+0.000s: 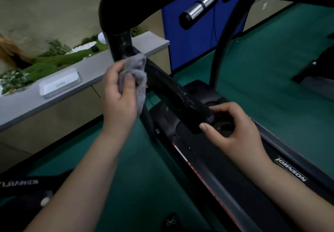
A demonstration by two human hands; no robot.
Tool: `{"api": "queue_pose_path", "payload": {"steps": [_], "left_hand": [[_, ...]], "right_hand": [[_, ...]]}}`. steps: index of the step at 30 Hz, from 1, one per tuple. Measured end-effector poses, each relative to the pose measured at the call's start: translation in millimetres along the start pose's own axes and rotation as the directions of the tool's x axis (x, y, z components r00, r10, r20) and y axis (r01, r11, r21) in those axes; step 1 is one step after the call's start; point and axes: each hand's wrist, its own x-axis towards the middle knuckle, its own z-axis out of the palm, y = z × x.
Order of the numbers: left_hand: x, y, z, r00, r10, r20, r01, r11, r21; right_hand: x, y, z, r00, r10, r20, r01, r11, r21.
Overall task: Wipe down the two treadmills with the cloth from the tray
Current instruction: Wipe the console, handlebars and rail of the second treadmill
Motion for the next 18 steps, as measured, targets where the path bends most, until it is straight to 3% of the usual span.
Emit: {"api": "queue_pose_path", "payload": {"steps": [2, 4, 7, 12, 14, 16, 18], "left_hand": [[41, -22, 16, 0.967, 0.141, 0.213, -0.182, 0.965, 0.189], [60, -40, 31, 0.893, 0.213, 0.396, -0.329, 0.909, 0.254], [40, -33, 47, 0.806, 0.395, 0.44, -0.476, 0.876, 0.085], [8, -21, 57, 0.588, 0.629, 0.509, -0.64, 0.746, -0.182], [41, -42, 52, 0.608, 0.614, 0.504, -0.624, 0.762, -0.176], [79, -63, 45, 0.712, 0.534, 0.457, -0.58, 0.814, -0.047], [90, -72, 42, 0.766, 0.495, 0.41, -0.553, 0.833, 0.029]], "right_hand": [[2, -3, 0, 1.0, -0.003, -0.006, 0.003, 1.0, -0.006], [3, -5, 2, 1.0, 0.0, -0.024, -0.001, 1.0, -0.015], [3, -6, 8, 0.996, 0.013, -0.086, -0.015, 0.999, -0.032], [0, -3, 16, 0.986, -0.023, -0.166, 0.009, 0.996, -0.084], [0, -5, 16, 0.986, -0.012, -0.164, 0.001, 0.998, -0.067], [1, -5, 14, 0.989, 0.005, -0.15, -0.014, 0.998, -0.057], [1, -4, 13, 0.99, 0.013, -0.139, -0.021, 0.998, -0.055]]}}
